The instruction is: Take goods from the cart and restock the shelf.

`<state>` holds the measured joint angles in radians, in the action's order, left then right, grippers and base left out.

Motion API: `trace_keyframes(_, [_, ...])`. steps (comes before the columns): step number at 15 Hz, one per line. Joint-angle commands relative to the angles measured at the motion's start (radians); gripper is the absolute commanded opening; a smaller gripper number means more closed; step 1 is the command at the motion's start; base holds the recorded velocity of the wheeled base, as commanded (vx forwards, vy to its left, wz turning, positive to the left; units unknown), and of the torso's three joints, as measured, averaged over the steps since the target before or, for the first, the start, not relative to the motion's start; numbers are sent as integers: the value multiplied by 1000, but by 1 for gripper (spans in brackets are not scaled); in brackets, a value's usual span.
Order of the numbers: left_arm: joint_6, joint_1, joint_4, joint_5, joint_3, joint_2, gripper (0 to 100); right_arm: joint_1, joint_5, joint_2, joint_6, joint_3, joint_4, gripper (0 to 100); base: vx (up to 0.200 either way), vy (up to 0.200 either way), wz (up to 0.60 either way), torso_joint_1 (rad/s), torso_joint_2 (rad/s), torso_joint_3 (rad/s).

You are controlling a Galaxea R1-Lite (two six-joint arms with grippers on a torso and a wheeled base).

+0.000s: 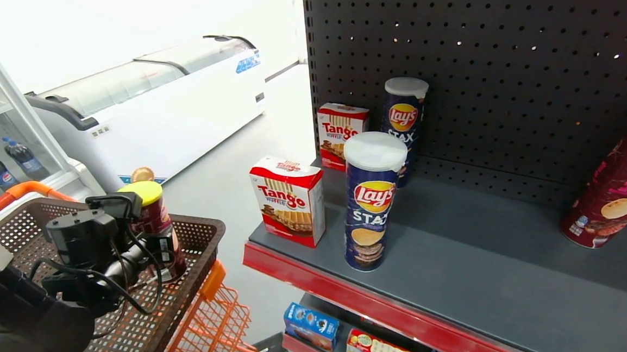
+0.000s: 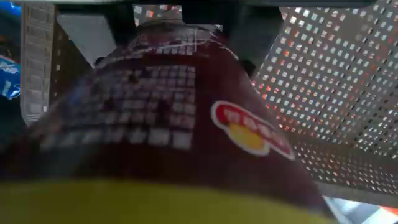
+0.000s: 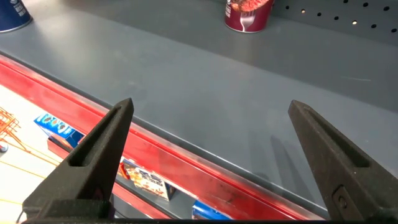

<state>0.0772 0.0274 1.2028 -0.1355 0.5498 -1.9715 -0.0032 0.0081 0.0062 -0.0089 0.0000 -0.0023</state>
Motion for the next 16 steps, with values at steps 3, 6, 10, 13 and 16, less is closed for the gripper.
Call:
trace_keyframes(3, [9, -15, -80, 165, 2, 206, 0, 0, 1, 0, 0, 0, -1, 100, 0, 0, 0, 0, 0, 0])
trace_keyframes(6, [3, -54, -95, 166, -25, 292, 0, 0, 1, 0, 0, 0, -1, 100, 0, 0, 0, 0, 0, 0])
trace_keyframes(10, [24, -103, -241, 212, -114, 510, 0, 0, 1, 0, 0, 0, -1, 100, 0, 0, 0, 0, 0, 0])
trace_keyframes(13, [22, -182, -249, 208, -195, 628, 0, 0, 1, 0, 0, 0, -1, 100, 0, 0, 0, 0, 0, 0])
trace_keyframes(16, [22, -271, -250, 237, -280, 721, 0, 0, 1, 0, 0, 0, -1, 100, 0, 0, 0, 0, 0, 0])
